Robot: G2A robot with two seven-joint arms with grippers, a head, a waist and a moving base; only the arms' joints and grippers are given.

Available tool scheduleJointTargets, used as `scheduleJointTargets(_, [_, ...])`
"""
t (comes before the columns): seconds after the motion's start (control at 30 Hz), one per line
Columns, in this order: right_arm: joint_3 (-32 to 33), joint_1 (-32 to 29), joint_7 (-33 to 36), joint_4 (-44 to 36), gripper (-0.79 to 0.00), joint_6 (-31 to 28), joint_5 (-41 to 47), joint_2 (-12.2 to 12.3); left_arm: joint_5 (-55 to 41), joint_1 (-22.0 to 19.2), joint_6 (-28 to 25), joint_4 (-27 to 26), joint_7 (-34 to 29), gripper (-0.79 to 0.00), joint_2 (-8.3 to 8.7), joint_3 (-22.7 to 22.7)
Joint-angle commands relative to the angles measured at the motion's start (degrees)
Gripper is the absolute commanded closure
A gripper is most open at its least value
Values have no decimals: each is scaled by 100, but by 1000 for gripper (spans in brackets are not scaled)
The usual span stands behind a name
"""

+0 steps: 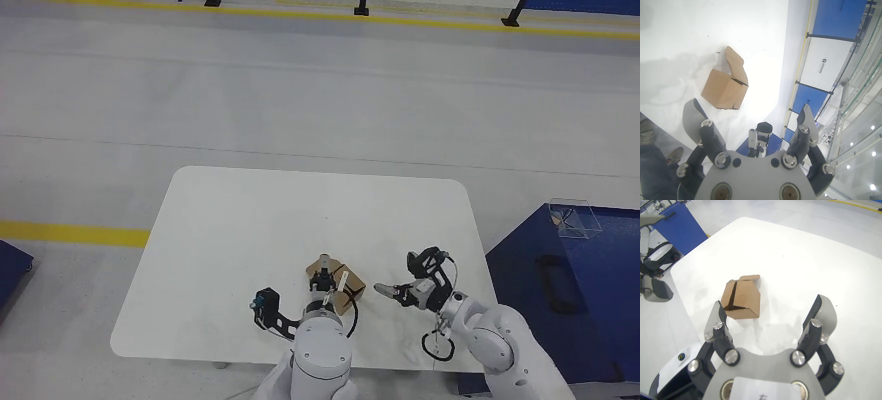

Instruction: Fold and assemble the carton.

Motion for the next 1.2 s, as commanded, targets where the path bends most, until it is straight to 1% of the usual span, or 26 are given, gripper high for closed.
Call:
scheduleJointTargets(0.0, [-12, -33, 43, 49, -785, -55, -86, 11, -1, 0, 3, -2, -1, -785, 0, -1])
scheduleJointTargets(0.13, [-122, 5, 172, 224, -785, -48, -202, 15, -1, 0, 3, -2, -1, -785, 0, -1])
scheduleJointTargets(0.27, [-355, 149, 146, 428, -785, 269, -475, -17, -1, 0, 3, -2, -1, -785, 0, -1])
scheduleJointTargets(0.4, [-698, 412, 4, 692, -785, 752, -708, -90, -1, 0, 3, -2, -1, -785, 0, -1])
scheduleJointTargets(0.67, [-1295, 1008, -191, 1317, -785, 1079, -904, -232, -1, 0, 3, -2, -1, -785, 0, -1])
scheduleJointTargets(0.83, [-1623, 1328, -392, 1619, -785, 1446, -1159, -328, -1, 0, 3, -2, -1, -785, 0, -1])
scheduleJointTargets(1.0, [-1866, 1620, -623, 1911, -785, 1911, -1339, -430, -1, 0, 3, -2, -1, -785, 0, -1])
scheduleJointTargets(1.1, [-1936, 1801, -587, 2102, -785, 1933, -1153, -484, -1, 0, 3, -2, -1, -785, 0, -1])
scheduleJointTargets(1.17, [-1981, 1894, -638, 2212, -785, 2013, -1192, -510, -1, 0, 3, -2, -1, -785, 0, -1])
